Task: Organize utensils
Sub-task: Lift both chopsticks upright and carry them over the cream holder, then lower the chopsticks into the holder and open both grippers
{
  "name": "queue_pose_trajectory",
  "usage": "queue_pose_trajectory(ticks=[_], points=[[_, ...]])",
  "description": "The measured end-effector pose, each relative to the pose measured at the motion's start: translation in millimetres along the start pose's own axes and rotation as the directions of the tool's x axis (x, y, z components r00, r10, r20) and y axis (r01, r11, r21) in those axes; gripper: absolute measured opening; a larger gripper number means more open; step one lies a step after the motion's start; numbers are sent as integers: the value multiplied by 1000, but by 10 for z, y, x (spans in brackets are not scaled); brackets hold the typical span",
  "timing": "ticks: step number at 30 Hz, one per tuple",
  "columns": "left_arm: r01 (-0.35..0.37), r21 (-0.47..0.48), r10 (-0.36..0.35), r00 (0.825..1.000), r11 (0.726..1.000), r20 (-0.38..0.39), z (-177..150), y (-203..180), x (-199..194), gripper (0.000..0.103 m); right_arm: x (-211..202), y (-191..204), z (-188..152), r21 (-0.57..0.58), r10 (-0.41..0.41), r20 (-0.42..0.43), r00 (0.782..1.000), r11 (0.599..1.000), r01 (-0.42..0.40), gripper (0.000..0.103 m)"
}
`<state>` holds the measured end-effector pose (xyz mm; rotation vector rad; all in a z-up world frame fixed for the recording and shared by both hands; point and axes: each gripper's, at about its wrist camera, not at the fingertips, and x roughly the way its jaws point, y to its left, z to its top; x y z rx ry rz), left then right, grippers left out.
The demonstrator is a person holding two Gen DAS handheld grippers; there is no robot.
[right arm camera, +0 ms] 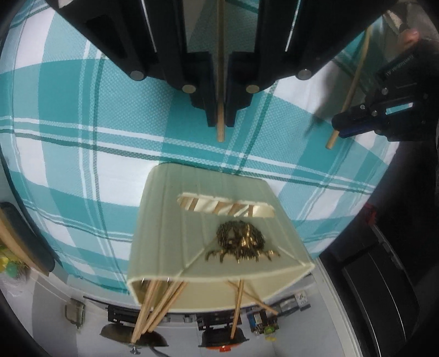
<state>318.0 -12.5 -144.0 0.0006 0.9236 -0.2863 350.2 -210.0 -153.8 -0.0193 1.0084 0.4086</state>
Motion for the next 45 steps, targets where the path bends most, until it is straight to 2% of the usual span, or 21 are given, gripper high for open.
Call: queue_pose_trajectory(ticks=[4, 8, 14, 20, 26, 31, 34, 38, 41, 45], points=[[16, -3, -15, 997, 1000, 81, 6, -8, -402, 4, -498, 52, -39, 13, 22, 110, 994, 1000, -23, 6], [33, -3, -32, 986, 999, 161, -13, -60, -781, 4, -1016, 158, -106, 5, 27, 214, 976, 1000, -29, 6], [54, -9, -50, 963, 998, 264, -74, -141, -1206, 4, -1627, 374, -268, -27, 11, 353, 935, 1000, -2, 6], [48, -3, -45, 939, 999, 342, -62, -224, -1471, 4, -2034, 548, -401, -56, -4, 479, 878, 998, 35, 6], [64, -25, -50, 923, 998, 382, 39, -230, -1597, 4, -2226, 580, -392, -54, 4, 533, 846, 998, 30, 6], [82, -25, -67, 929, 996, 365, 207, -211, -1551, 4, -2163, 520, -321, -48, 0, 515, 857, 998, 29, 6], [98, -26, -82, 930, 995, 357, 390, -176, -1551, 4, -2117, 461, -229, -42, 0, 499, 867, 999, 24, 6], [123, -31, -102, 921, 992, 377, 742, -110, -1641, 4, -2127, 333, 62, -24, 2, 499, 866, 1000, 12, 6], [125, -33, -100, 903, 992, 419, 1069, -64, -1762, 4, -2230, 244, 404, -14, 10, 529, 848, 1000, -3, 6], [102, -29, -76, 873, 994, 482, 1544, -37, -1856, 4, -2337, 204, 882, -29, 19, 583, 812, 1000, -2, 6]])
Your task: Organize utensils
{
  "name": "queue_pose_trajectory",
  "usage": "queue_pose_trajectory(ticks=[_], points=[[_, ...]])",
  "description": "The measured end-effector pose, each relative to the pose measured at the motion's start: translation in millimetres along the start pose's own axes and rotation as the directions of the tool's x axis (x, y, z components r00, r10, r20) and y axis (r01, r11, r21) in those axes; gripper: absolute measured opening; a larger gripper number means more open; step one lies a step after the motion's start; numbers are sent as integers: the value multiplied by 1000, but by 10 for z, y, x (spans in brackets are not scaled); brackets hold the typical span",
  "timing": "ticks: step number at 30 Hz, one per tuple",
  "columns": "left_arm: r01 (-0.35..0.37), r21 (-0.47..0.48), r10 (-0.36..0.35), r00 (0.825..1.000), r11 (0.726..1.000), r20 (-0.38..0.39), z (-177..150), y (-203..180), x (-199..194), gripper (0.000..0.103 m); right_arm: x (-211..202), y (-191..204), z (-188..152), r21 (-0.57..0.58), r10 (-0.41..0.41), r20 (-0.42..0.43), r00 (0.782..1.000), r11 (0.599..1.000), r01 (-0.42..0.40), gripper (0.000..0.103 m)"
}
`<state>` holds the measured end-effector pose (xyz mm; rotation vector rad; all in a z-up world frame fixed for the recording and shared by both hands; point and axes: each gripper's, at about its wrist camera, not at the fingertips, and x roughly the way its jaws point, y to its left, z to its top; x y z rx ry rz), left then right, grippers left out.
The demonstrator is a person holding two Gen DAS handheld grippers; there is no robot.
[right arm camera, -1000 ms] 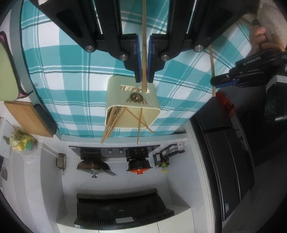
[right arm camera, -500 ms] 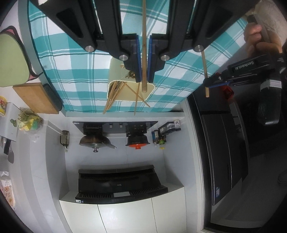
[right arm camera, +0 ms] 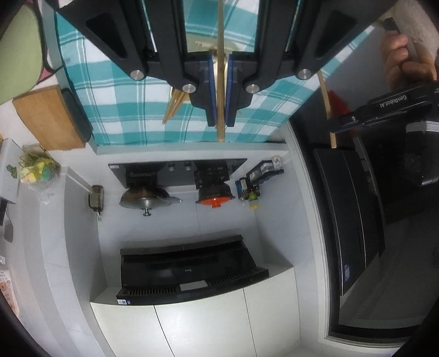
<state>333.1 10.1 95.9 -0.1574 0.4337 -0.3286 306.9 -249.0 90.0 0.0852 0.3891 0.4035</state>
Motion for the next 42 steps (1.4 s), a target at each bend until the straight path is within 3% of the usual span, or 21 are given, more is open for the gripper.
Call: queue_pose_trajectory(ticks=[5, 11, 18, 25, 27, 29, 31, 35, 37, 42], points=[[-51, 21, 49, 997, 998, 58, 403, 9, 442, 4, 412, -94, 388, -6, -5, 57, 998, 1000, 5, 6], [-102, 28, 100, 993, 994, 68, 473, 77, 1123, 4, 985, -265, 457, -10, -20, 90, 996, 1000, 21, 6], [-114, 8, 115, 991, 993, -64, 78, 218, 1838, 4, 1532, -459, 92, 7, -1, -17, 1000, 1000, 1, 6], [-134, 6, 132, 966, 991, -222, -410, 326, 2314, 5, 1977, -610, -405, 78, 40, -174, 984, 997, -27, 6], [-148, 16, 147, 958, 989, -247, -476, 339, 2342, 16, 2091, -643, -498, 94, 39, -225, 974, 995, -18, 9], [-152, 19, 152, 956, 988, -250, -494, 357, 2253, 54, 2169, -688, -542, 115, 42, -262, 964, 993, -12, 16], [-160, 29, 162, 962, 987, -218, -470, 375, 2040, 69, 2116, -726, -507, 121, 24, -255, 967, 993, 7, 43], [-195, 83, 206, 965, 977, -161, -448, 365, 1451, 102, 1756, -760, -283, 111, -18, -200, 980, 993, 40, 45], [-237, 117, 251, 960, 964, -126, -521, 310, 1109, 102, 1480, -705, -160, 78, -48, -164, 985, 995, 62, 55], [-350, 174, 371, 923, 920, -105, -873, 82, 458, 102, 718, -389, -66, -17, -99, -84, 991, 995, 98, 84]])
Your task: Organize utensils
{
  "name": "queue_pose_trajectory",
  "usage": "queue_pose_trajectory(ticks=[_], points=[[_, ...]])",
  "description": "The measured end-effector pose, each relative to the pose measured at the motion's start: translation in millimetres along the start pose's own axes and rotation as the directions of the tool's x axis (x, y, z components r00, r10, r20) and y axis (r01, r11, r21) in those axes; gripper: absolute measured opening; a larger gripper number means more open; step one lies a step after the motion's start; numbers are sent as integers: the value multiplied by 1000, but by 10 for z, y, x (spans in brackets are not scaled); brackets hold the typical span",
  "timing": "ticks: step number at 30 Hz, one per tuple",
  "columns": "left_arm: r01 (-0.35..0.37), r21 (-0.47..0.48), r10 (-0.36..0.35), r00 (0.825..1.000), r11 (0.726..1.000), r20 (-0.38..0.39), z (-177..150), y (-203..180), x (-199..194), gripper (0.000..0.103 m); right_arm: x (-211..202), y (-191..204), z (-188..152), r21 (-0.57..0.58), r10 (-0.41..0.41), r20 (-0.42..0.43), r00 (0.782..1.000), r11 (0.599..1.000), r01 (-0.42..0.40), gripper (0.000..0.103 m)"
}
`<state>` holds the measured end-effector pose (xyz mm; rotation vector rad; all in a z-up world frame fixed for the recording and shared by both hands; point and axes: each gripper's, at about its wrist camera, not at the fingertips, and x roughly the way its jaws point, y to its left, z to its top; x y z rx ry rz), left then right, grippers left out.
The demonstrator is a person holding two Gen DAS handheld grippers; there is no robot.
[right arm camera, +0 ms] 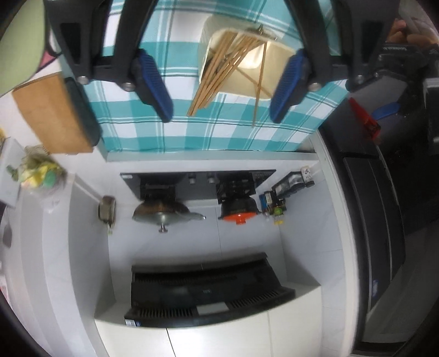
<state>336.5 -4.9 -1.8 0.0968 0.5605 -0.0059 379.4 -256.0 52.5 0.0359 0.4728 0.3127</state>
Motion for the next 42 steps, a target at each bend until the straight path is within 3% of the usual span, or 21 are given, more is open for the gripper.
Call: queue_pose_trajectory(ticks=[5, 7, 13, 17, 21, 28, 42], points=[[-30, -19, 30, 999, 999, 22, -486, -105, -528, 103, -594, 368, -362, -77, -22, -6, 1000, 997, 21, 93], [-9, -42, 8, 1000, 999, -7, -611, -129, -652, 102, -810, 501, -587, -76, -26, 4, 1000, 997, 26, 103], [24, -63, -27, 999, 998, -42, -918, -208, -1017, 103, -1232, 681, -1044, 0, -53, -10, 999, 999, 53, 103], [21, -64, -26, 996, 998, -84, -1046, -248, -1181, 103, -1399, 794, -1212, -24, -120, -43, 992, 993, 119, 103], [-18, -70, 12, 996, 997, -85, -1071, -240, -1307, 103, -1594, 891, -1302, -37, -165, -67, 984, 986, 162, 103], [-43, -106, 37, 998, 993, -58, -1037, -159, -1448, 103, -1805, 1027, -1364, -52, -166, -93, 982, 985, 162, 103], [-57, -88, 49, 995, 994, -88, -1064, -174, -1408, 103, -1795, 1103, -1402, -56, -154, -101, 983, 987, 149, 103]])
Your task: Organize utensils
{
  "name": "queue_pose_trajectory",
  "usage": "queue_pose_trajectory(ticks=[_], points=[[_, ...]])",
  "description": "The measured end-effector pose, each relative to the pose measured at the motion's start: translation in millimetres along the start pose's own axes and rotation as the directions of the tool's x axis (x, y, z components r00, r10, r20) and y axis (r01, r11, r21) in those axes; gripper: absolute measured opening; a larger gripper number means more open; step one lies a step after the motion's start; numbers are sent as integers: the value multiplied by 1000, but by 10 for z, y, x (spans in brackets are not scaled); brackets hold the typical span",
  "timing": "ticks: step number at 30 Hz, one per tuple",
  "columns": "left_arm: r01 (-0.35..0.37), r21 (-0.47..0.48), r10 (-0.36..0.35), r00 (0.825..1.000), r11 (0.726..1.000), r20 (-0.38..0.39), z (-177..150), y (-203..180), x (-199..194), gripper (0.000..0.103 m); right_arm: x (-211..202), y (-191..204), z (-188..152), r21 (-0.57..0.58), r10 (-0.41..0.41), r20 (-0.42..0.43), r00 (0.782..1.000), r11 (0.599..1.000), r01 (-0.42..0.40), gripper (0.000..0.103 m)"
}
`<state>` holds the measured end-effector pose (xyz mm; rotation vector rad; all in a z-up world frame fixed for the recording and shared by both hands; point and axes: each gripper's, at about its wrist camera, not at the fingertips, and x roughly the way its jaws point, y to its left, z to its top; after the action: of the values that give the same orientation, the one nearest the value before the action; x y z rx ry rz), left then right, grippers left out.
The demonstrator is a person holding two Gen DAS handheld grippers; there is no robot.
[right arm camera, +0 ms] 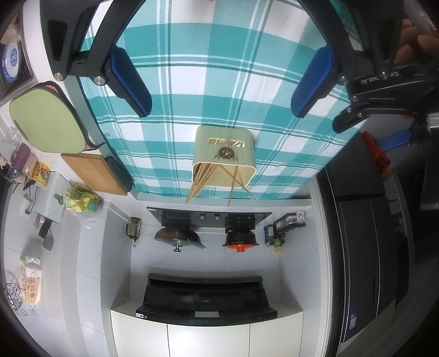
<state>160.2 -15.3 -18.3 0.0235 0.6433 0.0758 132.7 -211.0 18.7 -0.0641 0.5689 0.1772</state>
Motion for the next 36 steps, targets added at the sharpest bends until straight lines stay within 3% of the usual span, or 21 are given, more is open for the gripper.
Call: queue_pose_trajectory(ticks=[36], points=[[25, 1, -25, 1000, 1000, 2, 20, -25, -69, 103, -107, 45, 40, -24, 1, 21, 1000, 1000, 0, 103]])
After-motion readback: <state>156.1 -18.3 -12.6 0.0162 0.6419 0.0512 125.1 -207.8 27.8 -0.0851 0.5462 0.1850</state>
